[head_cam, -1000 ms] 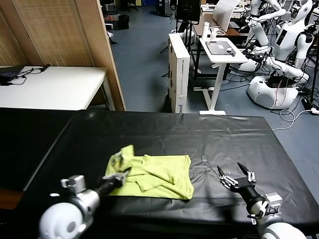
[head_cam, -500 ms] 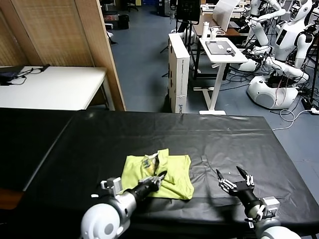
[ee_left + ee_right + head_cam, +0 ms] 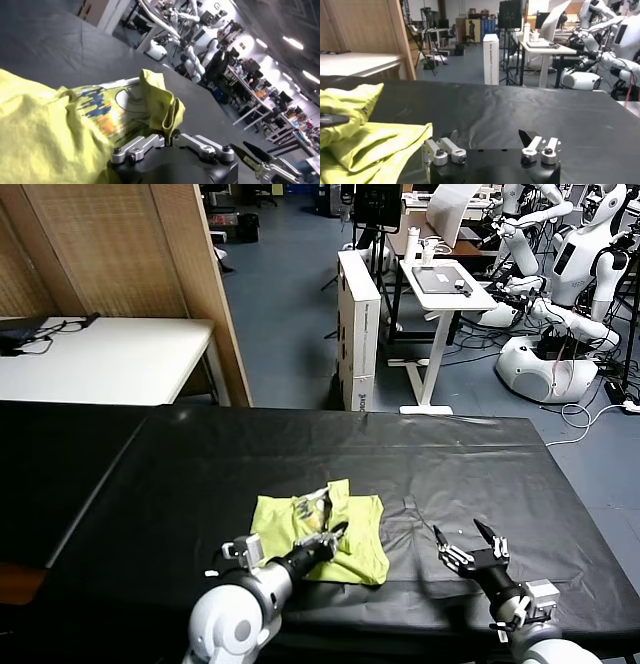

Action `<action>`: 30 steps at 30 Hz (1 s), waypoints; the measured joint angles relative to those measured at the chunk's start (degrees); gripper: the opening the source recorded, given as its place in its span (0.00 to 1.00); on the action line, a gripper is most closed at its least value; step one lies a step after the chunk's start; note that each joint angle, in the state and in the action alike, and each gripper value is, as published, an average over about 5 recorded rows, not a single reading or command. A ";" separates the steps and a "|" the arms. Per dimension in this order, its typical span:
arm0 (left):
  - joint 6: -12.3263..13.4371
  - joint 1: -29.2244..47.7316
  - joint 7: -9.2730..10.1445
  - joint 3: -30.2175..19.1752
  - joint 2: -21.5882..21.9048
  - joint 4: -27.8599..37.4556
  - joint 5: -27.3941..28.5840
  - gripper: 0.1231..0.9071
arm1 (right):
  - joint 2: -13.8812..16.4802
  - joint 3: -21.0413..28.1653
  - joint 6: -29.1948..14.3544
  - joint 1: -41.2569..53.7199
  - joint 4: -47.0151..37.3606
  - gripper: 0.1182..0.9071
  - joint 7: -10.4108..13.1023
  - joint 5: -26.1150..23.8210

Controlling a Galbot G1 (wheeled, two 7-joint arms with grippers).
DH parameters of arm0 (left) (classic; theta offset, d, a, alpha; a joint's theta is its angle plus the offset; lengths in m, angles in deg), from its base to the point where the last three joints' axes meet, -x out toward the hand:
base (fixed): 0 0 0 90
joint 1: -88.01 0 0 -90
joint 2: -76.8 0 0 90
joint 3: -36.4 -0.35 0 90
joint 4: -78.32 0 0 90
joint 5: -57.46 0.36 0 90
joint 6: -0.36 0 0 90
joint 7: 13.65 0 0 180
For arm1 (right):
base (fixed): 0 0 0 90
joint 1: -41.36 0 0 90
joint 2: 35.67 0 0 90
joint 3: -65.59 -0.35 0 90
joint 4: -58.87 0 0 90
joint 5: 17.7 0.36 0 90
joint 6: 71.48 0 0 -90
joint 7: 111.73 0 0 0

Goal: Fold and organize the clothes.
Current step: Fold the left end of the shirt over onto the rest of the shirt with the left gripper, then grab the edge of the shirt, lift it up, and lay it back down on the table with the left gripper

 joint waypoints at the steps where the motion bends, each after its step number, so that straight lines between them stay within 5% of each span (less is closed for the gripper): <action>1: 0.00 -0.02 -0.06 -0.04 -0.23 0.27 0.21 0.08 | -0.07 0.07 -0.02 0.06 -0.13 1.00 -0.02 -0.06; 8: 0.00 -0.09 -1.63 -0.44 -1.95 1.43 3.35 0.13 | -0.26 0.63 -0.04 0.25 -0.39 1.00 -0.50 -0.65; 20: 0.00 -2.11 -1.60 -0.62 -6.19 -0.58 4.12 0.96 | 1.78 2.89 -0.73 1.80 -1.84 1.00 -1.62 -1.37; 30: 0.00 -2.57 -2.64 1.61 -6.68 -4.61 4.83 1.00 | 5.97 6.02 -1.41 1.98 0.20 1.00 -4.68 0.26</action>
